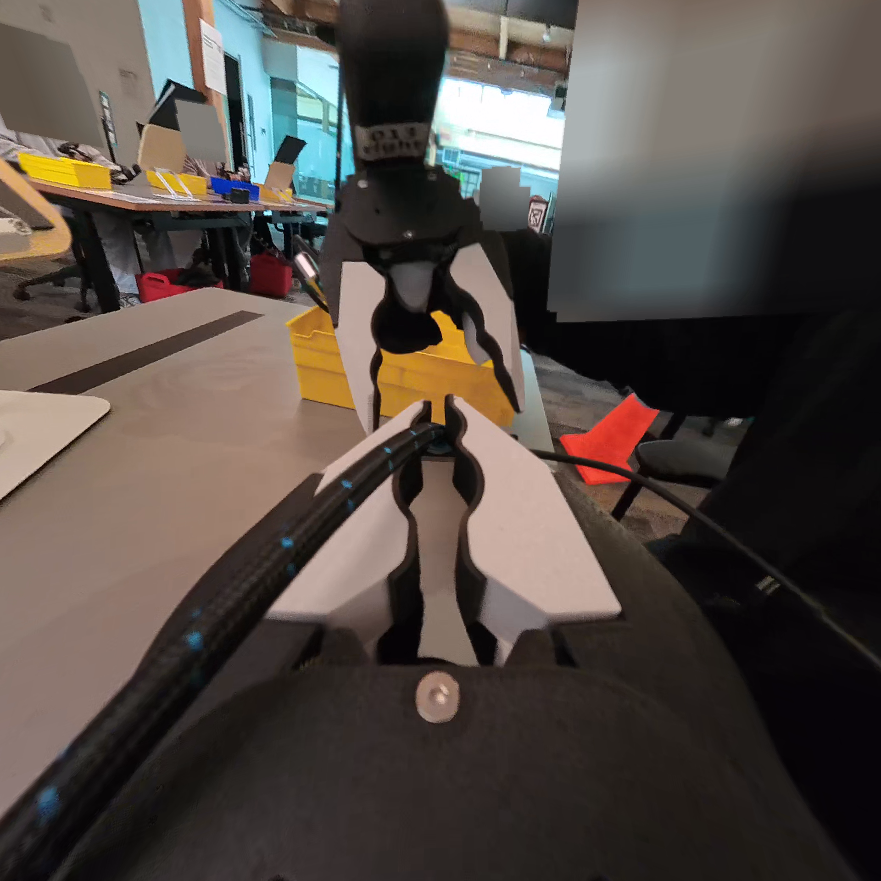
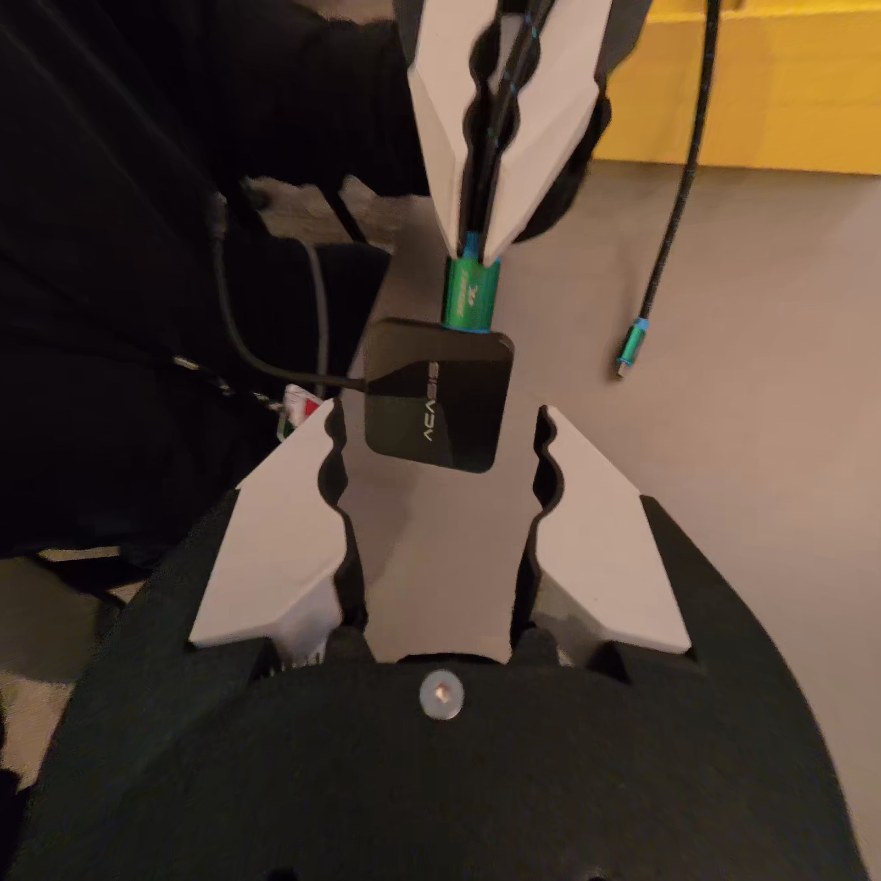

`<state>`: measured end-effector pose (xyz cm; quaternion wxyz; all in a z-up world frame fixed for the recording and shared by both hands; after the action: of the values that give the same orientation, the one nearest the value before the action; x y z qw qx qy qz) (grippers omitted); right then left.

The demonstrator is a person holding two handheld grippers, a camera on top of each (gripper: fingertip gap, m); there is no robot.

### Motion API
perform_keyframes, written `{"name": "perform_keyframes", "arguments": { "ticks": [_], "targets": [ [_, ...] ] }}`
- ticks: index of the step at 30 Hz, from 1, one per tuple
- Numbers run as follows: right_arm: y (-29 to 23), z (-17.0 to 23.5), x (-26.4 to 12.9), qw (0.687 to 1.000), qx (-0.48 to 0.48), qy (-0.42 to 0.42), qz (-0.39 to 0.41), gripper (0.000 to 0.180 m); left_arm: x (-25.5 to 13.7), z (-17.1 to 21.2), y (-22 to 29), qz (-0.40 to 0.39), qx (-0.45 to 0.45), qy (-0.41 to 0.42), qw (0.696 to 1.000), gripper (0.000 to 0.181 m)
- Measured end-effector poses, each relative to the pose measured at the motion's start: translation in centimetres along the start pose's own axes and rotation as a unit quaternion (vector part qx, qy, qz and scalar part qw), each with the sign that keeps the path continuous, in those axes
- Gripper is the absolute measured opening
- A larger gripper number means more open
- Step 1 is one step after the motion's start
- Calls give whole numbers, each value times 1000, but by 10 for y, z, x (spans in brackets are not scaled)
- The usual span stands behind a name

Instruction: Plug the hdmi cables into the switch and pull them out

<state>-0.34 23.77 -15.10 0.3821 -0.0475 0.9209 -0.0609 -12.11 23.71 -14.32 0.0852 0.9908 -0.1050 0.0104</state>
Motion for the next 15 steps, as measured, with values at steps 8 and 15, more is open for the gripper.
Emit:
{"name": "perform_keyframes", "arguments": {
  "ticks": [8, 15],
  "targets": [
    [-12, -6, 28, 995, 23, 4, -99, 74, 16, -12, 29, 65, 28, -21, 997, 2],
    [-57, -18, 55, 967, 21, 78, -242, 29, 26, -15, 53, 134, 35, -45, 989, 3]
  ]
}}
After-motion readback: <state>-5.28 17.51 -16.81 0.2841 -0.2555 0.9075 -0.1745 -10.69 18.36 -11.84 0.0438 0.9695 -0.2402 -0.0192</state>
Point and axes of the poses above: each gripper's, where its closed fingertips meet, x out along the fingers, z out of its underside, y = z × x across the jaws, the point moved 5 cm from there along -x, back along the fingers, and after that the axes turned 9 degrees about z, right-handed, at the moved point
